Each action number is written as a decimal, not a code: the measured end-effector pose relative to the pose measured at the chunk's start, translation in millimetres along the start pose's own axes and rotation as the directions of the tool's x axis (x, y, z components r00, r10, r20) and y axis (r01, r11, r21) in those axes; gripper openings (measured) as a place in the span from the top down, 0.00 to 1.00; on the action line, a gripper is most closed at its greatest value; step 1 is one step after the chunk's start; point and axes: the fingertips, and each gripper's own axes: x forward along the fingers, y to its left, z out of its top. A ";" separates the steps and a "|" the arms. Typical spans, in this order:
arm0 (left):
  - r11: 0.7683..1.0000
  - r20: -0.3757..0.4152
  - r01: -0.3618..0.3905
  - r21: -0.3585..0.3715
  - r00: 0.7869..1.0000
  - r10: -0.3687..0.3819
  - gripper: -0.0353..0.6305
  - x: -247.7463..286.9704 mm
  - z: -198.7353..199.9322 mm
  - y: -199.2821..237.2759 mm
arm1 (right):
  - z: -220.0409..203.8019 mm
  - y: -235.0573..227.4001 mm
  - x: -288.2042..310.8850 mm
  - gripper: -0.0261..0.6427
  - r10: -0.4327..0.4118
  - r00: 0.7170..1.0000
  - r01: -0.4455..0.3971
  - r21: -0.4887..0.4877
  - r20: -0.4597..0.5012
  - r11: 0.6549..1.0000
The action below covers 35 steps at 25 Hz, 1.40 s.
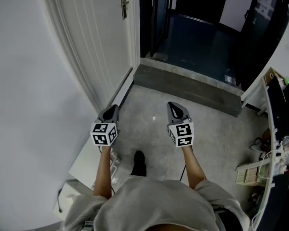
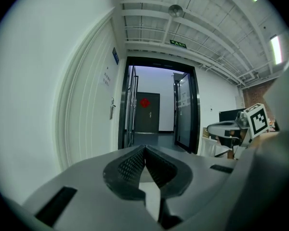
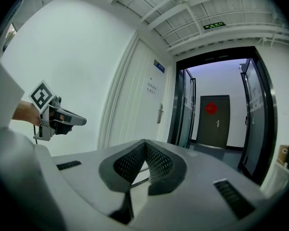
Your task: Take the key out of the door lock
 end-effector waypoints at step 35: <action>0.998 -0.058 0.063 -0.004 0.996 -0.063 0.92 348.5 50.3 180.7 | -11.3 -115.7 372.9 0.93 0.009 0.999 -0.009 0.014 -0.053 1.000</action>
